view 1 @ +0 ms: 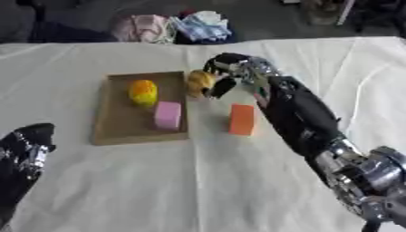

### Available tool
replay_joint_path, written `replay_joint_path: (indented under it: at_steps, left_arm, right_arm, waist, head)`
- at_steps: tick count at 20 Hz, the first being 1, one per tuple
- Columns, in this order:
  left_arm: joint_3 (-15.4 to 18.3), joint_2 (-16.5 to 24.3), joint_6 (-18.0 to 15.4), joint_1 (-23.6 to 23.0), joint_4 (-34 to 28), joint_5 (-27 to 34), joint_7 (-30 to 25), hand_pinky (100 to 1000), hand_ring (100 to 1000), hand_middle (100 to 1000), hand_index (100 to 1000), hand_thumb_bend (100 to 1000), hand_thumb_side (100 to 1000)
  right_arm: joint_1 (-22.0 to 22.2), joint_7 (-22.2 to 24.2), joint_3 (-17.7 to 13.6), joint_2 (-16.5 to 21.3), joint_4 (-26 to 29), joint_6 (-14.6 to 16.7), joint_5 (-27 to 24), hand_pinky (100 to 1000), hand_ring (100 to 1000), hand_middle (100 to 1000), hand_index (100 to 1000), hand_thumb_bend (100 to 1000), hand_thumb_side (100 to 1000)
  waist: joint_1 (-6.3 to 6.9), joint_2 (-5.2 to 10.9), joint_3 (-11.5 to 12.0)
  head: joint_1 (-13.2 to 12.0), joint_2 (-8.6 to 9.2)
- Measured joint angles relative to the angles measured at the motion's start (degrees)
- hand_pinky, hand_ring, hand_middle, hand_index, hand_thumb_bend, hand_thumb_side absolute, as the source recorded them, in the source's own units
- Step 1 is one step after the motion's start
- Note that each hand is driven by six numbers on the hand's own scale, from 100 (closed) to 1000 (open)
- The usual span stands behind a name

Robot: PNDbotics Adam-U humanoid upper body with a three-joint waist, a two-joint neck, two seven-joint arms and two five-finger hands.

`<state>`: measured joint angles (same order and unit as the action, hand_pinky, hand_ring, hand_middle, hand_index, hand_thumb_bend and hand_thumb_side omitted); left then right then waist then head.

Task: Pick up objects on the table and place them in the box.

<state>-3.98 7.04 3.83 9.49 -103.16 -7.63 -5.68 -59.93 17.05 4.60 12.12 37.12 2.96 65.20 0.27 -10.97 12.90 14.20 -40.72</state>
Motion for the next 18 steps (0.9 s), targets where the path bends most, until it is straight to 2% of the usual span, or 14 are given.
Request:
replay_joint_path:
  at_steps: [1, 3, 5, 11, 18]
  left_arm:
    - [0.0, 0.0, 0.0, 0.0, 0.0, 0.0, 0.0, 749, 834, 726, 747, 178, 571]
    - [0.0, 0.0, 0.0, 0.0, 0.0, 0.0, 0.0, 749, 833, 726, 747, 178, 571]
    - [0.0, 0.0, 0.0, 0.0, 0.0, 0.0, 0.0, 749, 833, 726, 747, 177, 573]
    - [0.0, 0.0, 0.0, 0.0, 0.0, 0.0, 0.0, 749, 832, 725, 747, 176, 573]
    - [0.0, 0.0, 0.0, 0.0, 0.0, 0.0, 0.0, 749, 832, 724, 747, 176, 572]
  right_arm:
    - [0.1, -1.3, 0.0, -0.3, -0.1, -0.1, 0.3, 766, 724, 621, 696, 100, 217]
    - [0.4, -4.4, 0.0, -0.7, -0.3, -0.3, 0.7, 753, 701, 587, 622, 100, 135]
    - [0.4, -7.3, 0.0, -0.9, -0.3, -0.5, 0.8, 746, 692, 576, 602, 100, 100]
    - [-0.2, -12.5, 0.6, -0.8, 2.0, -0.7, -0.8, 734, 677, 554, 565, 100, 100]
    - [-2.6, -12.7, 2.2, -0.7, 6.7, 0.0, -4.7, 728, 673, 550, 571, 100, 100]
  waist:
    - [0.0, 0.0, 0.1]
    - [0.0, 0.0, 0.2]
    - [0.0, 0.0, 0.3]
    - [0.0, 0.0, 0.3]
    - [0.0, 0.0, 0.5]
  head:
    - [0.0, 0.0]
    - [0.1, 0.0]
    - [0.1, 0.0]
    - [0.0, 0.0]
    - [0.0, 0.0]
